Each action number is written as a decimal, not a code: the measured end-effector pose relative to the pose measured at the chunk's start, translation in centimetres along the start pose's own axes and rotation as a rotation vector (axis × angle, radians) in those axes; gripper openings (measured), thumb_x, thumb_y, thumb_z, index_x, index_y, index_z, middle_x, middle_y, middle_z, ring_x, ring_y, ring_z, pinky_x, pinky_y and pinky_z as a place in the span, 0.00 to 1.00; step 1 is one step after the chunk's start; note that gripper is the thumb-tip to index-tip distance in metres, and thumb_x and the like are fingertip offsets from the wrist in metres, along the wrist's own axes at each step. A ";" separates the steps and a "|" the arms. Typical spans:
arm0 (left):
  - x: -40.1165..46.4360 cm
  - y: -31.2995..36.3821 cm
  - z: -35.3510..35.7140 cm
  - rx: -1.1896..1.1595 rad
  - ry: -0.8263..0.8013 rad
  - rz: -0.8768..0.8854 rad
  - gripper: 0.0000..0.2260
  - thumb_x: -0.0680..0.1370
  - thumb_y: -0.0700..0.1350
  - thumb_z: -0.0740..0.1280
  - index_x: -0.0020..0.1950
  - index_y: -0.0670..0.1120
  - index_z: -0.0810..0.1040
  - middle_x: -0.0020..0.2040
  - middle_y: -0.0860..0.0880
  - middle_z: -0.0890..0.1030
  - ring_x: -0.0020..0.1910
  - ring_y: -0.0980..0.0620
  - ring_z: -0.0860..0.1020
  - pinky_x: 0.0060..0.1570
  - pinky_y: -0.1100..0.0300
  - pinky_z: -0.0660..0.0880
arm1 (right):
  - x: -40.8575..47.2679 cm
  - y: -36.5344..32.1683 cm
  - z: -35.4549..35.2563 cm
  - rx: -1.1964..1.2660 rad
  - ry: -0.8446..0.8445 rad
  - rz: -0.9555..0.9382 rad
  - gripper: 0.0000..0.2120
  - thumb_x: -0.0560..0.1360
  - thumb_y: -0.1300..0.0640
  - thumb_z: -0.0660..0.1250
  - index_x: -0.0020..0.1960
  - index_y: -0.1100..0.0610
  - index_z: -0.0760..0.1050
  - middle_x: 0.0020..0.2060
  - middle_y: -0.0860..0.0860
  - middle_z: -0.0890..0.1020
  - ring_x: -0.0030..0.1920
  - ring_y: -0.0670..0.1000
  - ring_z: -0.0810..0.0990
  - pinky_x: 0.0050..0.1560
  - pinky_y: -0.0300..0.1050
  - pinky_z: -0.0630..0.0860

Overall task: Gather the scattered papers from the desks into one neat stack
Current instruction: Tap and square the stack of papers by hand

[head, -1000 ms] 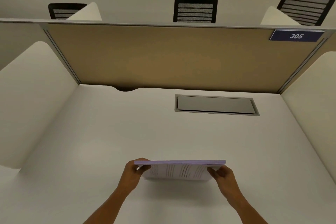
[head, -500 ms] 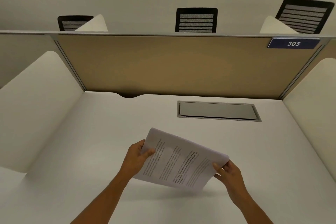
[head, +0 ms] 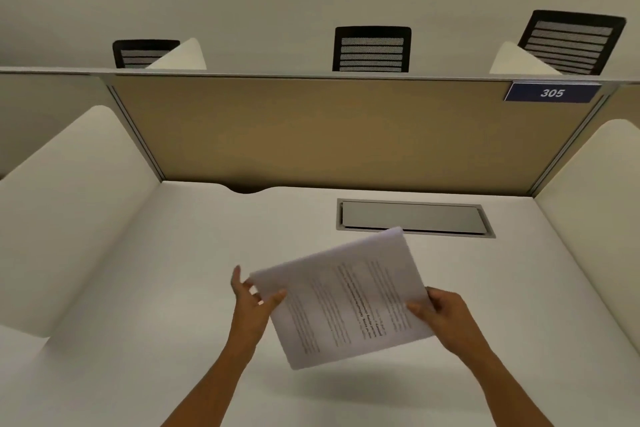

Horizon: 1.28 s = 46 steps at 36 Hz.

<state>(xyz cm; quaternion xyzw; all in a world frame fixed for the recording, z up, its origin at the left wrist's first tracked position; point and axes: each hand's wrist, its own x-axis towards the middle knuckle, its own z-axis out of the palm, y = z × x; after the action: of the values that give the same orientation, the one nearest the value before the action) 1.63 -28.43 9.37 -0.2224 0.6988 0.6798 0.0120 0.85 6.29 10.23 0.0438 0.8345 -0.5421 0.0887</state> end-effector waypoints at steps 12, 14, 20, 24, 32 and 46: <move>0.0 1.5 1.8 0.391 -0.486 0.192 0.14 0.71 0.51 0.75 0.55 0.59 0.83 0.56 0.58 0.84 0.58 0.56 0.81 0.60 0.48 0.78 | 1.7 -6.1 0.2 -0.619 -0.223 -0.189 0.08 0.76 0.48 0.67 0.52 0.41 0.84 0.43 0.38 0.86 0.41 0.46 0.84 0.43 0.38 0.82; -0.5 1.9 2.5 0.356 -0.487 0.160 0.06 0.71 0.51 0.73 0.47 0.57 0.86 0.47 0.53 0.87 0.47 0.51 0.85 0.48 0.55 0.82 | 1.9 -6.3 0.2 -0.589 -0.206 -0.202 0.08 0.75 0.45 0.67 0.51 0.39 0.83 0.42 0.36 0.85 0.41 0.45 0.84 0.43 0.39 0.83; -1.2 0.7 3.8 0.208 -0.341 0.085 0.03 0.72 0.48 0.72 0.41 0.54 0.87 0.42 0.51 0.87 0.41 0.52 0.85 0.38 0.65 0.77 | 1.7 -4.7 0.1 -0.095 -0.165 -0.127 0.06 0.69 0.47 0.73 0.45 0.45 0.85 0.41 0.44 0.87 0.43 0.47 0.85 0.44 0.43 0.82; -1.4 -0.8 3.9 0.113 -0.282 0.041 0.07 0.70 0.49 0.71 0.45 0.51 0.87 0.44 0.48 0.88 0.43 0.48 0.85 0.43 0.58 0.80 | 0.7 -2.3 1.5 0.248 -0.140 -0.038 0.15 0.66 0.47 0.78 0.50 0.52 0.85 0.47 0.52 0.87 0.49 0.53 0.86 0.47 0.44 0.83; -1.2 -3.0 3.4 0.062 -0.234 -0.012 0.07 0.77 0.39 0.70 0.52 0.48 0.85 0.47 0.48 0.87 0.46 0.46 0.85 0.47 0.54 0.82 | -0.5 0.2 5.1 0.308 -0.213 0.074 0.12 0.72 0.50 0.75 0.55 0.47 0.85 0.52 0.50 0.88 0.53 0.49 0.86 0.50 0.41 0.82; -1.1 -3.0 3.0 0.039 -0.253 0.030 0.11 0.75 0.39 0.73 0.53 0.52 0.84 0.48 0.51 0.87 0.48 0.54 0.84 0.42 0.66 0.80 | -0.6 0.8 6.5 0.335 -0.110 0.080 0.11 0.79 0.56 0.69 0.53 0.41 0.85 0.50 0.45 0.88 0.50 0.44 0.86 0.45 0.32 0.81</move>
<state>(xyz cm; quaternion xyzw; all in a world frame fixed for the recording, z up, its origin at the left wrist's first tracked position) 2.73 -25.22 6.63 -0.1242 0.7080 0.6887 0.0944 2.22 0.70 7.04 0.0614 0.7240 -0.6710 0.1474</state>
